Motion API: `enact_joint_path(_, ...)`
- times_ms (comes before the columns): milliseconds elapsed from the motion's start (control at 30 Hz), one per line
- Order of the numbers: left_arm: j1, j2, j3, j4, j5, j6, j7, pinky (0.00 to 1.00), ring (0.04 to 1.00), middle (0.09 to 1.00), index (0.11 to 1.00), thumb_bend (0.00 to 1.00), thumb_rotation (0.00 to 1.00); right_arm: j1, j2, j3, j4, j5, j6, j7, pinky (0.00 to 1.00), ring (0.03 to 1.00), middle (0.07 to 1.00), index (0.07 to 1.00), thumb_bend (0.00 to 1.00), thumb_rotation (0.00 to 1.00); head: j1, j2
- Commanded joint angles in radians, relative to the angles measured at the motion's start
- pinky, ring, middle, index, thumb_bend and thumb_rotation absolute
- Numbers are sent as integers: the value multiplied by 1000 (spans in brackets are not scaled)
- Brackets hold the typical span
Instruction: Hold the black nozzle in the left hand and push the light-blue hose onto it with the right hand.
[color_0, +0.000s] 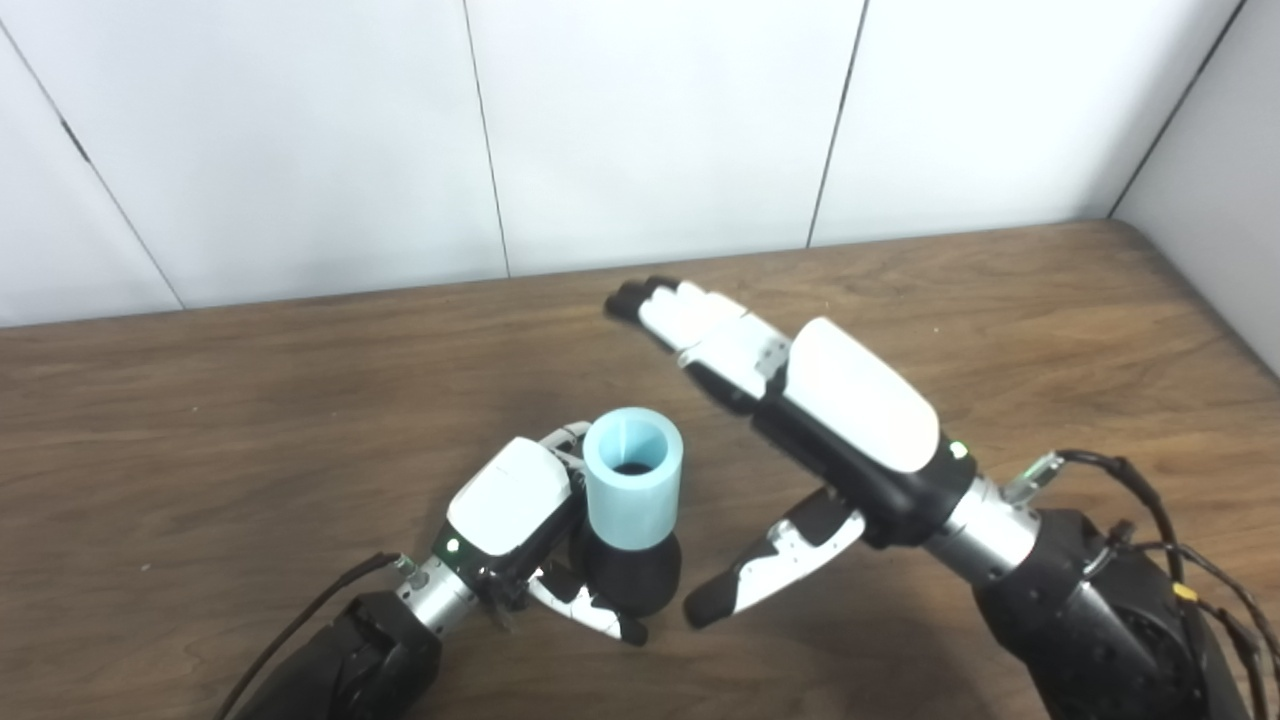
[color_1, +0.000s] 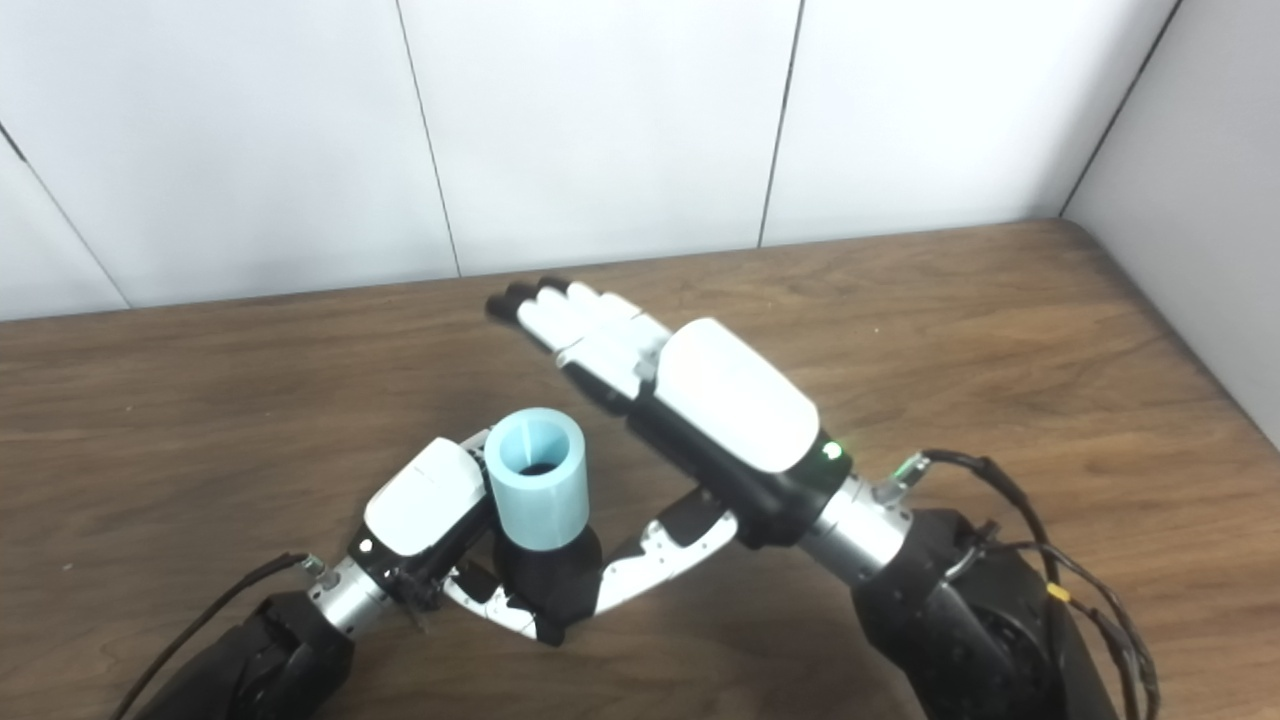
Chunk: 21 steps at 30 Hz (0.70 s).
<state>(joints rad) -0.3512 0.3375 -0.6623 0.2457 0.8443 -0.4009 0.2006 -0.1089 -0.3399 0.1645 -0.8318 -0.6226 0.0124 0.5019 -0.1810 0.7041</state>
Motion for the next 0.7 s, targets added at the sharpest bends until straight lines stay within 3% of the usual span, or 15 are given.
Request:
enact_joint_path(0, 113, 10, -67, 96, 43, 9, -103, 870, 466, 446, 521, 503, 0, -11, -1, -2, -37, -45, -39, 0, 995, 1000, 1000, 985, 920, 861, -1, 2)
enact_joint_path(267, 113, 12, -68, 98, 47, 8, -99, 873, 466, 445, 522, 502, 0, 46, 19, 26, 0, -148, -94, 15, 937, 1000, 1000, 1000, 957, 867, 1, 1)
enact_joint_path(667, 121, 16, -65, 77, 42, 12, -107, 866, 465, 446, 522, 502, 0, 105, 40, 68, 65, -262, -161, 18, 972, 1000, 992, 966, 963, 847, 8, 10)
